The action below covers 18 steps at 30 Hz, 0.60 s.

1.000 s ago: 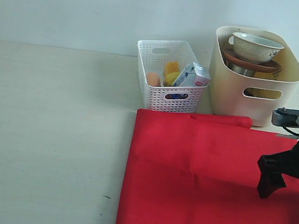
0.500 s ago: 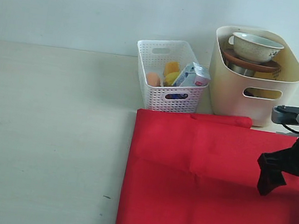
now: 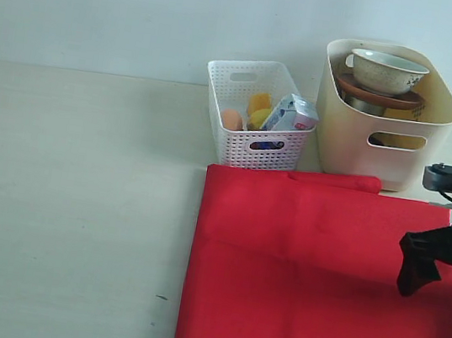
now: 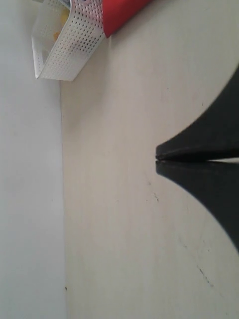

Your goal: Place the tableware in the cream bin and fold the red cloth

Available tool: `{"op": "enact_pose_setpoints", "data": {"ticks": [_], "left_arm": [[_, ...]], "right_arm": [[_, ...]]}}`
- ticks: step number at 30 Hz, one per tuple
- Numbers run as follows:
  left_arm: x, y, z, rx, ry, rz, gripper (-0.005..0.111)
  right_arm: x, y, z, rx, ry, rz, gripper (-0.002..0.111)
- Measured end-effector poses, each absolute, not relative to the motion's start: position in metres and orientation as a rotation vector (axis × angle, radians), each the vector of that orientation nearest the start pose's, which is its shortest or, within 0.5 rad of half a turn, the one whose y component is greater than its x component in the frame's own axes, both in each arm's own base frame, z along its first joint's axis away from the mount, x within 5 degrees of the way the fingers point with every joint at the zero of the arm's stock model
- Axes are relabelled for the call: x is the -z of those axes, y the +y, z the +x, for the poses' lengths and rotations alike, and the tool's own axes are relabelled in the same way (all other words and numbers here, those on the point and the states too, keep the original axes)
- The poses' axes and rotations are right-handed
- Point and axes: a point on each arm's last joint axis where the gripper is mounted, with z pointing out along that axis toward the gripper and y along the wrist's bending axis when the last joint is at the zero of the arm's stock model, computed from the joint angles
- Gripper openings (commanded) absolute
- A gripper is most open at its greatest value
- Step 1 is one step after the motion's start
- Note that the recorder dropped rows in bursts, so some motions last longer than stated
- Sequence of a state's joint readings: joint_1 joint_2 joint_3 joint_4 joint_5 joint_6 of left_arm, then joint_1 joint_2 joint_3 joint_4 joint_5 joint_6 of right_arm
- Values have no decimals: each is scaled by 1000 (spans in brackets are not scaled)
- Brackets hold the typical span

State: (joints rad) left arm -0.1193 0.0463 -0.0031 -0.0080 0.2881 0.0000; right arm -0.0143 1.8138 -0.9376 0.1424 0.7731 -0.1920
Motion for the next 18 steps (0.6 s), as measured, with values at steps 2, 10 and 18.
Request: {"op": "enact_pose_setpoints", "data": {"ticks": [2, 10, 18], "left_arm": [[-186, -7, 57, 92, 1813, 103, 0], [-186, -7, 57, 92, 1813, 103, 0], [-186, -7, 57, 92, 1813, 103, 0]], "right_arm": [[-133, 6, 301, -170, 3122, -125, 87], [-118, 9, 309, -236, 3173, -156, 87], [-121, 19, 310, -433, 3129, -251, 85]]}}
